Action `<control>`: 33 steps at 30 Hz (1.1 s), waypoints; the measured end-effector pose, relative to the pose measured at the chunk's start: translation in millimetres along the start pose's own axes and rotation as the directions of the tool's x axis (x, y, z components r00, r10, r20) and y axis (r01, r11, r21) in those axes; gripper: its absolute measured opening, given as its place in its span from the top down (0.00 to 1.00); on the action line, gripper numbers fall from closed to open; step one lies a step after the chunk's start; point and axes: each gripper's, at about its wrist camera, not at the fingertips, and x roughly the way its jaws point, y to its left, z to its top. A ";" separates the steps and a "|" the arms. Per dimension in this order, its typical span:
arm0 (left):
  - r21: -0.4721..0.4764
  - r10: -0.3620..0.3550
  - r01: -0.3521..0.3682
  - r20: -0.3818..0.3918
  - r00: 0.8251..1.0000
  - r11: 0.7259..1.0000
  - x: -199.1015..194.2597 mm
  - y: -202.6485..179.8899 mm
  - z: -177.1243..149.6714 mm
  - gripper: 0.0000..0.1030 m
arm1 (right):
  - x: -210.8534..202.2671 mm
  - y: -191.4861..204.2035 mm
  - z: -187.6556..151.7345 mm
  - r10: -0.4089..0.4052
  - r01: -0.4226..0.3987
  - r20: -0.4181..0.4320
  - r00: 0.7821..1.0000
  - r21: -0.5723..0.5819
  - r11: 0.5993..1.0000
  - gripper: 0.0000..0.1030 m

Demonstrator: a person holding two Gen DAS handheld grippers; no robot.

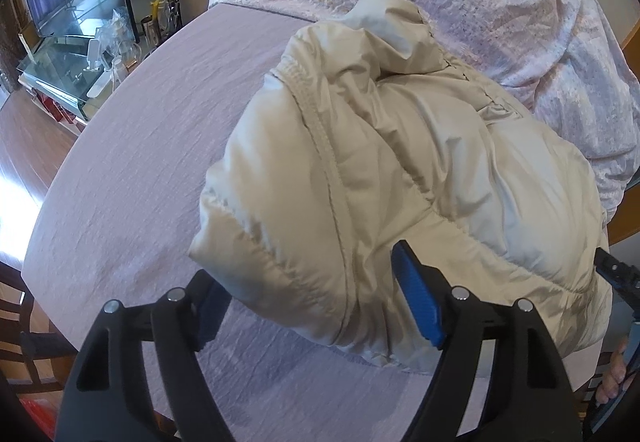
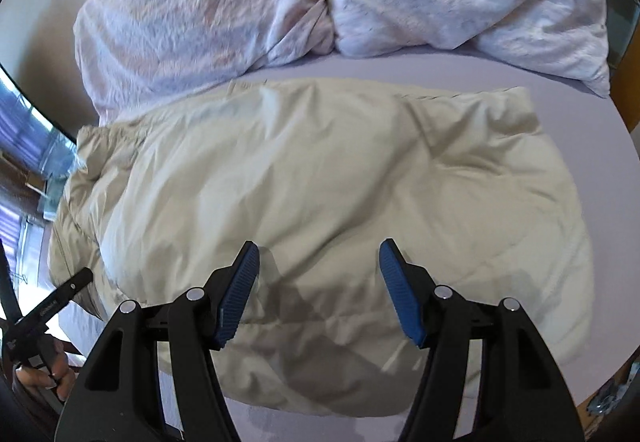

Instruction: Fold large clothes

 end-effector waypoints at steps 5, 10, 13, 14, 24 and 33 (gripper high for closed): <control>-0.005 -0.001 0.001 -0.001 1.000 1.000 0.3 3.3 1.5 0.26 | 16.5 1.6 -1.0 -0.017 0.017 -0.033 0.999 0.024 1.000 0.38; -0.016 -0.009 0.009 -0.008 1.000 1.000 3.1 7.4 2.7 0.26 | 35.5 3.1 -8.7 -0.046 0.051 -0.086 0.995 0.058 0.997 0.37; -0.026 -0.020 0.020 -0.011 1.000 0.999 5.1 9.7 3.8 0.23 | 51.2 5.9 -11.4 -0.072 0.077 -0.099 0.992 0.050 0.996 0.36; -0.028 -0.025 0.025 -0.012 1.000 0.999 5.4 10.1 4.2 0.23 | 54.8 7.2 -11.5 -0.079 0.084 -0.101 0.992 0.046 0.995 0.35; -0.045 -0.059 0.058 -0.016 0.998 0.997 11.4 11.6 8.5 0.19 | 68.1 11.6 -11.6 -0.104 0.104 -0.068 0.992 0.004 0.995 0.34; -0.135 -0.143 0.137 -0.042 0.989 0.981 27.9 22.6 10.3 0.16 | 65.0 9.0 -14.8 -0.096 0.097 -0.065 0.993 0.007 0.995 0.34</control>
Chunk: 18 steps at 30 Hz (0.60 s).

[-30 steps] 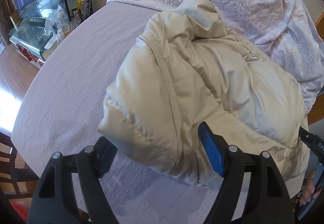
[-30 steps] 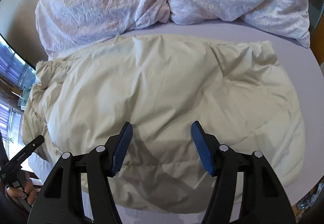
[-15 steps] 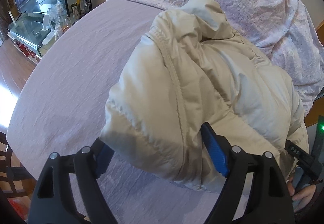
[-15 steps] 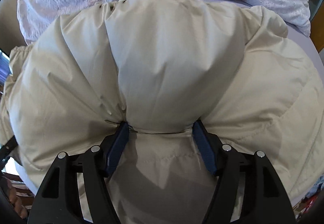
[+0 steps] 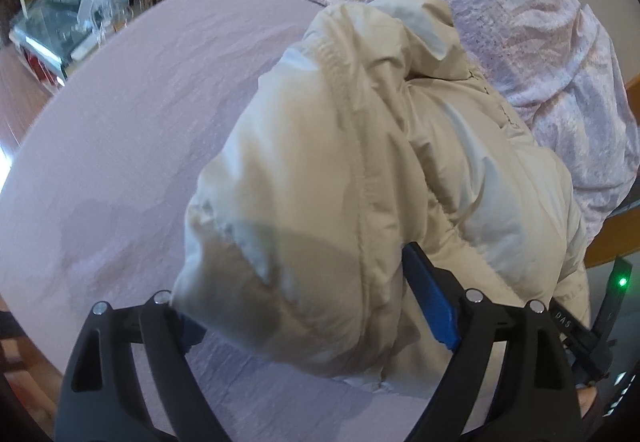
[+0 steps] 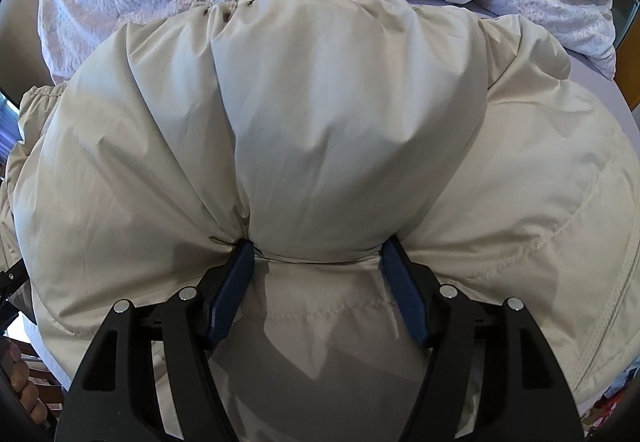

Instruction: Fold large clothes

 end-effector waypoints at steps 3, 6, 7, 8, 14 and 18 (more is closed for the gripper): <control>-0.067 -0.052 0.051 -0.013 0.999 0.996 6.5 7.9 -0.1 0.18 | 0.0 -0.2 0.1 0.001 -0.001 0.002 1.000 0.000 1.000 0.34; -0.067 -0.090 0.089 -0.008 0.996 0.994 4.5 3.1 -0.1 0.39 | -2.0 0.9 -1.5 0.000 0.000 0.006 1.000 -0.001 1.000 0.34; -0.052 -0.077 0.077 -0.004 0.997 0.996 2.2 -0.9 0.6 0.45 | -1.5 0.9 -1.0 0.000 0.000 0.007 1.000 -0.002 1.000 0.34; -0.035 -0.066 0.066 0.003 0.998 0.997 -0.9 -5.7 0.9 0.48 | -2.6 0.7 -1.9 0.000 0.000 0.008 1.000 -0.001 1.000 0.34; 0.027 -0.043 0.042 0.053 0.998 0.999 -23.7 -26.9 4.9 0.69 | -3.1 1.6 -2.4 0.001 -0.001 0.013 1.000 -0.003 1.000 0.34; 0.075 -0.087 0.079 0.107 0.990 0.994 -50.7 -46.9 5.9 0.73 | -3.5 3.1 -3.1 0.002 -0.002 0.017 1.000 -0.005 1.000 0.34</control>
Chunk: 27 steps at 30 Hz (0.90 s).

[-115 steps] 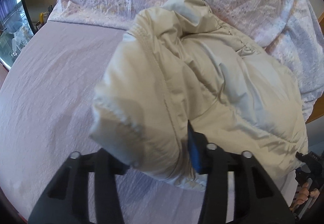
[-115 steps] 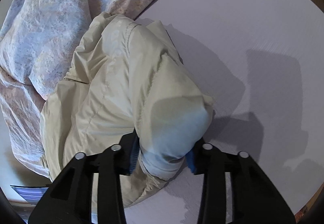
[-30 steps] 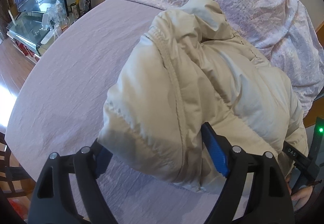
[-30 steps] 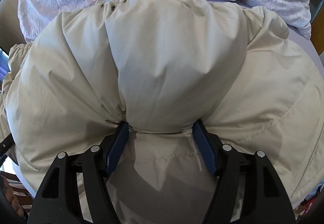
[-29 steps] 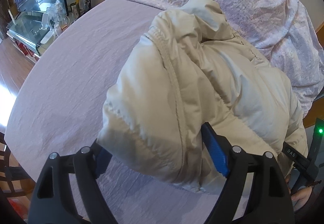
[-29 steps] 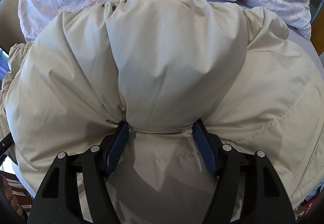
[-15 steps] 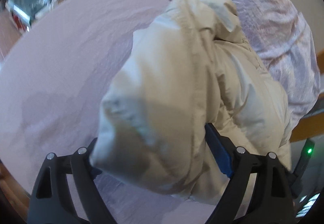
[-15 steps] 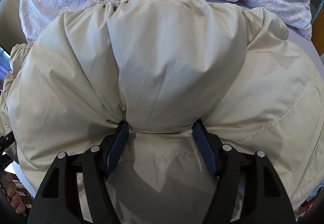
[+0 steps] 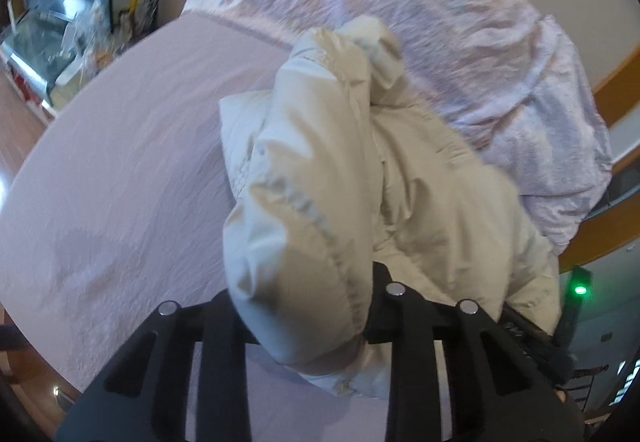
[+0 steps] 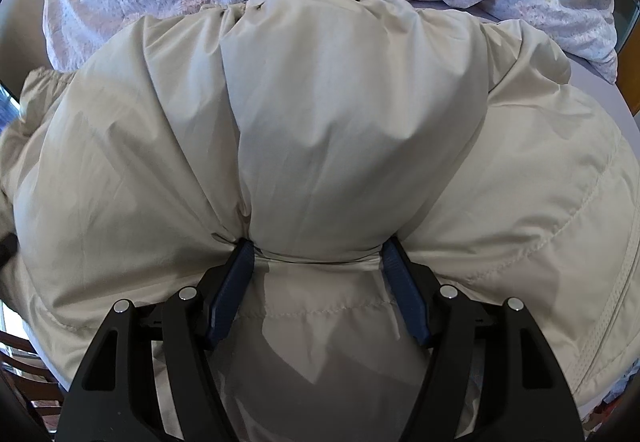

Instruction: Fold large clothes

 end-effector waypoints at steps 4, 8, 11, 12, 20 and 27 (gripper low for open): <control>0.046 -0.078 0.075 0.051 0.996 0.996 -24.7 -28.9 4.9 0.75 | -0.5 0.8 -1.6 0.004 -0.004 0.008 1.000 -0.007 1.000 0.34; 0.125 -0.167 0.155 0.086 0.982 0.980 -45.9 -73.1 3.9 0.75 | -1.1 0.2 -1.9 0.016 -0.016 0.012 1.000 -0.014 1.000 0.34; 0.188 -0.238 0.219 0.086 0.967 0.957 -57.0 -108.2 -1.4 0.75 | -1.5 -1.8 -1.5 0.029 -0.029 0.013 0.999 -0.017 0.999 0.33; 0.207 -0.257 0.236 0.082 0.963 0.949 -59.3 -119.4 -4.0 0.75 | -1.8 -2.3 -0.5 0.033 -0.032 0.011 0.999 -0.017 0.999 0.33; 0.344 -0.315 0.280 0.049 0.948 0.896 -58.2 -199.1 -29.7 0.75 | -12.4 -23.2 2.6 0.098 -0.098 -0.003 0.995 -0.024 0.995 0.34; 0.402 -0.335 0.304 0.009 0.942 0.864 -50.3 -248.6 -51.5 0.74 | -51.9 -66.3 -9.9 0.147 -0.148 0.062 0.987 0.007 0.989 0.34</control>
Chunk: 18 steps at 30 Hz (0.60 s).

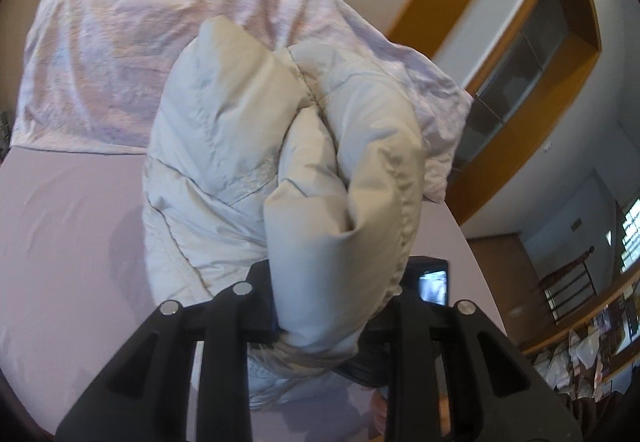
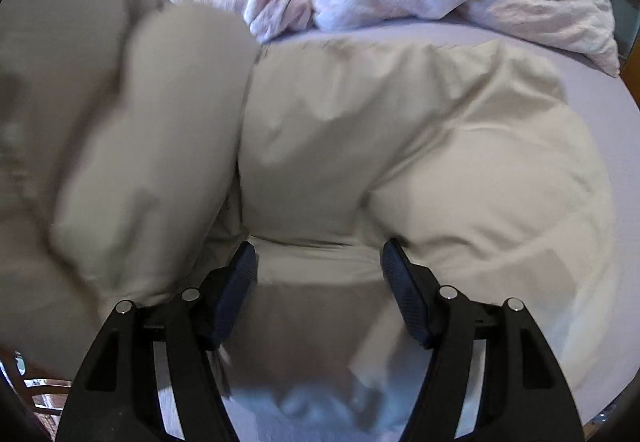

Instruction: Fold large clothes

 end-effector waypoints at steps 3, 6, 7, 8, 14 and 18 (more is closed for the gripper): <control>0.048 -0.006 0.007 -0.020 1.000 0.999 14.4 -23.7 -3.6 0.74 | -28.2 -23.4 -4.7 0.006 -0.008 0.055 0.998 0.026 1.000 0.34; 0.093 -0.022 0.027 -0.054 0.998 0.995 31.5 -50.0 -9.6 0.73 | -43.5 -44.3 -10.6 -0.030 0.026 0.082 0.996 0.055 0.998 0.34; 0.105 -0.027 0.034 -0.065 0.997 0.994 37.1 -56.6 -11.3 0.73 | -46.3 -53.1 -12.3 -0.037 0.031 0.084 0.996 0.066 0.997 0.34; 0.113 -0.032 0.040 -0.076 0.997 0.993 42.1 -63.1 -12.6 0.73 | -49.8 -62.8 -15.2 -0.048 0.041 0.085 0.995 0.083 0.996 0.34; 0.167 -0.053 0.078 -0.149 0.987 0.983 75.5 -100.3 -25.4 0.73 | -62.8 -105.4 -31.7 -0.106 0.092 0.082 0.991 0.152 0.984 0.34; 0.194 -0.059 0.100 -0.206 0.977 0.976 100.6 -122.3 -38.6 0.73 | -72.9 -129.1 -41.7 -0.133 0.115 0.089 0.987 0.183 0.976 0.34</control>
